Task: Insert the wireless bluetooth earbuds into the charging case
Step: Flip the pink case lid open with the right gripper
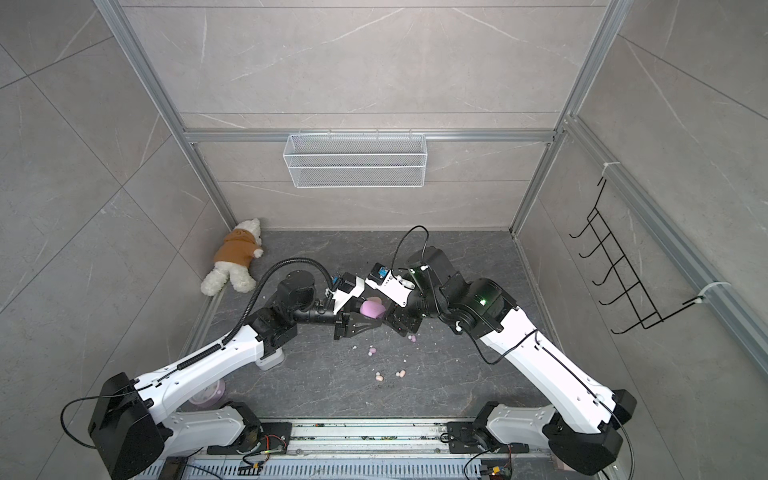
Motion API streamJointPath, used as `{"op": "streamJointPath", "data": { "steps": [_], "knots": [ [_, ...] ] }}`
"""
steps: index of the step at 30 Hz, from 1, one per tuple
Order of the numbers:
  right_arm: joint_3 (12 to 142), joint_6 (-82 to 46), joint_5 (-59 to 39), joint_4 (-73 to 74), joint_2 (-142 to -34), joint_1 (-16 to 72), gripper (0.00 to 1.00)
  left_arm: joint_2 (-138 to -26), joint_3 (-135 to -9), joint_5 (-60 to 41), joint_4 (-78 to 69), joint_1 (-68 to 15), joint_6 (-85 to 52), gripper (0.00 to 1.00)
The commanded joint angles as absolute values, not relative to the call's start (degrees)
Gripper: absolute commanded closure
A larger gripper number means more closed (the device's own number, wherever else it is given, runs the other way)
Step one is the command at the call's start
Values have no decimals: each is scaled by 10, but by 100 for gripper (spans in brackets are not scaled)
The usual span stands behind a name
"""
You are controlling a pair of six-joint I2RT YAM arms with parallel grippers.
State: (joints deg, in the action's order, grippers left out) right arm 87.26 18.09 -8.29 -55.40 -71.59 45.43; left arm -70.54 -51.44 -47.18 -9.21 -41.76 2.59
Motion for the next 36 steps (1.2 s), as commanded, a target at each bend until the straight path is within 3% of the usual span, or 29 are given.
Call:
{"op": "streamJointPath", "data": {
  "steps": [1, 36],
  "knots": [
    [863, 191, -71, -548, -723, 460, 24, -692, -534, -493, -103, -419, 38, 91],
    [893, 143, 96, -506, -713, 462, 25, -678, -531, -515, -102, -422, 39, 92]
  ]
}}
